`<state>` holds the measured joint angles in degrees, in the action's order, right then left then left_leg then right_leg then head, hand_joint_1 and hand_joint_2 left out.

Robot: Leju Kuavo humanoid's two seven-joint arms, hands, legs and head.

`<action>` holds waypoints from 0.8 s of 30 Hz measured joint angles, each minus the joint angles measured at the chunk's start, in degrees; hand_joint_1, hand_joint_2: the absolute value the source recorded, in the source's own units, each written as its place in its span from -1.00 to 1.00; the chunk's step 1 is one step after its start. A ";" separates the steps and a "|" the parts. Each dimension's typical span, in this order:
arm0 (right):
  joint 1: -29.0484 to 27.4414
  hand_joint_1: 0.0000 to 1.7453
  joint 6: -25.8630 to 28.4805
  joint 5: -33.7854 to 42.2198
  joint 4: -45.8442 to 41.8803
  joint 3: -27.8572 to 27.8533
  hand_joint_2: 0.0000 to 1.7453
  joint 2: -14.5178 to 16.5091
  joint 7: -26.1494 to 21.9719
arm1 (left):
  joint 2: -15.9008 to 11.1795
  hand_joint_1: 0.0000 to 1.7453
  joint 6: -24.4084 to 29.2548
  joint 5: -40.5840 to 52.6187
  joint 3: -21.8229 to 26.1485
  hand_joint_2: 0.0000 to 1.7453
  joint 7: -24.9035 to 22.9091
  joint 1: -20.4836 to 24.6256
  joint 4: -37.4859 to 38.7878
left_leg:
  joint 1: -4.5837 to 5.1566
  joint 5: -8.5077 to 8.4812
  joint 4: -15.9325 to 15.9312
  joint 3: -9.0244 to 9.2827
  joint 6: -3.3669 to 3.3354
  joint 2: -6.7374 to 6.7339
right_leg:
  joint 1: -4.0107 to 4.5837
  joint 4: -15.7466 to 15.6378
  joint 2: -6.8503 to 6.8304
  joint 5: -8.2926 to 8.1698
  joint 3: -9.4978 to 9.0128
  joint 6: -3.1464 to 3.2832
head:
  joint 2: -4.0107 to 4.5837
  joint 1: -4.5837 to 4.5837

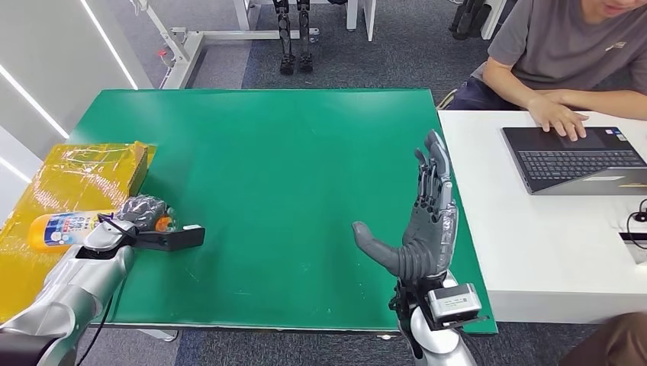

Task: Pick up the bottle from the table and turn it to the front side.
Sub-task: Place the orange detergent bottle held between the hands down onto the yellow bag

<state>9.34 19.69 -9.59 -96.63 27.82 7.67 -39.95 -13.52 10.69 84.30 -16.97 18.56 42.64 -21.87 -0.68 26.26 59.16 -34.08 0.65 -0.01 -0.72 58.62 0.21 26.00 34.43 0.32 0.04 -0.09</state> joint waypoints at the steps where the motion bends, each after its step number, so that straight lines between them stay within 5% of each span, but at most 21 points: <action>1: 0.00 -1.00 0.00 -0.01 0.00 0.00 1.00 0.00 0.00 | 0.02 -0.88 -0.05 -0.10 0.06 1.00 0.00 0.01 0.07 | 0.00 0.00 0.00 0.00 0.00 0.00 | 0.00 0.00 0.00 0.00 0.00 0.00 | 0.00 -0.01; 2: 0.00 -1.00 -0.01 -0.02 0.00 0.00 1.00 0.00 0.00 | 0.04 -1.00 -0.10 -0.22 0.12 1.00 -0.03 0.04 0.15 | 0.00 0.00 0.00 0.00 0.00 0.00 | 0.00 0.00 0.00 0.00 0.00 0.00 | 0.00 -0.01; 15: 0.00 -1.00 -0.55 -0.95 0.00 -0.01 1.00 0.15 0.11 | 0.21 -1.00 -1.01 -0.56 0.44 1.00 -1.72 1.08 0.39 | 0.00 -0.03 0.00 0.03 0.04 0.00 | 0.00 0.05 0.00 -0.01 -0.01 0.02 | 0.00 -0.01; 24: -0.06 -1.00 -1.51 -2.16 -0.01 -0.11 1.00 0.15 0.58 | 0.26 -1.00 3.81 -3.19 2.24 1.00 -2.89 0.48 0.51 | 0.00 -0.04 0.00 0.02 0.07 0.00 | 0.00 0.06 0.00 -0.01 0.01 0.02 | 0.00 0.00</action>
<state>9.28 18.17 -11.75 -96.64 27.71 7.82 -39.37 -13.26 14.50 81.11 -14.73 15.67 43.11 -21.36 -0.68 26.22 59.16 -34.07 0.71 0.00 -0.72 58.68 0.21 25.99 34.44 0.34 0.04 -0.09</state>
